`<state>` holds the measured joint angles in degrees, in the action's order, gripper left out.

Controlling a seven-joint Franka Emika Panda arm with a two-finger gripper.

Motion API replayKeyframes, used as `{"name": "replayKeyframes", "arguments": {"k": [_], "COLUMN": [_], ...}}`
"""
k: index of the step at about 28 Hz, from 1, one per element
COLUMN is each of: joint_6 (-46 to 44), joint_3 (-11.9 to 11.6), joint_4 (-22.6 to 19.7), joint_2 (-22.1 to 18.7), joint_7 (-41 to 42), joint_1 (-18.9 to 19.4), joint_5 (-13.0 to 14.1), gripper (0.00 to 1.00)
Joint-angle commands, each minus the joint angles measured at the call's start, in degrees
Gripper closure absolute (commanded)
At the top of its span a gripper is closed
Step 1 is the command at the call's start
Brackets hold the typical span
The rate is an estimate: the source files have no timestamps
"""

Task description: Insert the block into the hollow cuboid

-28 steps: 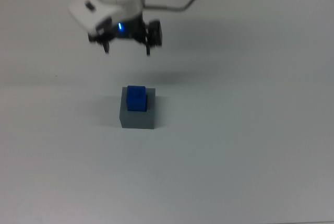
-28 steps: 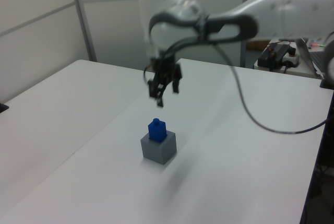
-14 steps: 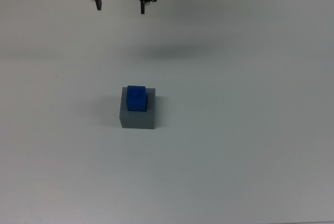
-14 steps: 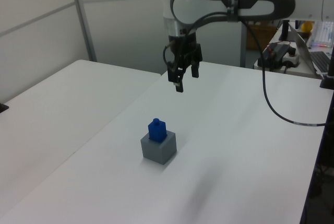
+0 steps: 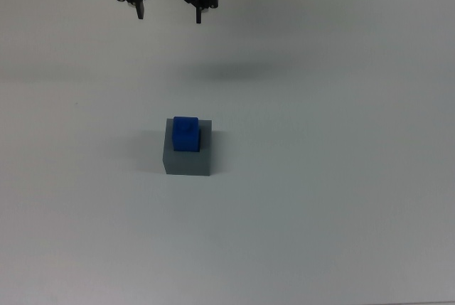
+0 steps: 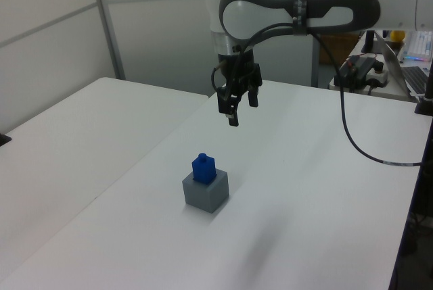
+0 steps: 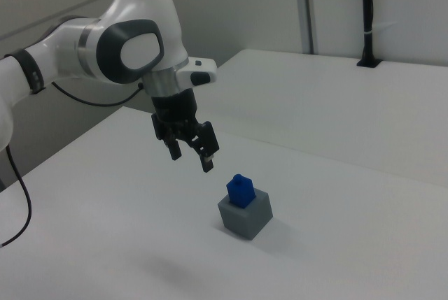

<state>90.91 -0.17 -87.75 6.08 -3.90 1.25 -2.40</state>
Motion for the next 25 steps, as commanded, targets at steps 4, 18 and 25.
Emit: {"name": "replayKeyframes", "arguments": {"k": [4,18,25], "joint_6": [2.1,5.1,5.1], "joint_3": [-0.5,-1.0,-1.1], "joint_4": [-3.3,-4.0,-3.8], "joint_2": [-2.8,-2.8,-2.9], "joint_7": [0.3,0.9,1.0], "joint_1": [0.3,0.1,-0.2], "joint_5": [-0.2,-0.3,-0.3], "gripper": [0.0,0.0,0.0]}}
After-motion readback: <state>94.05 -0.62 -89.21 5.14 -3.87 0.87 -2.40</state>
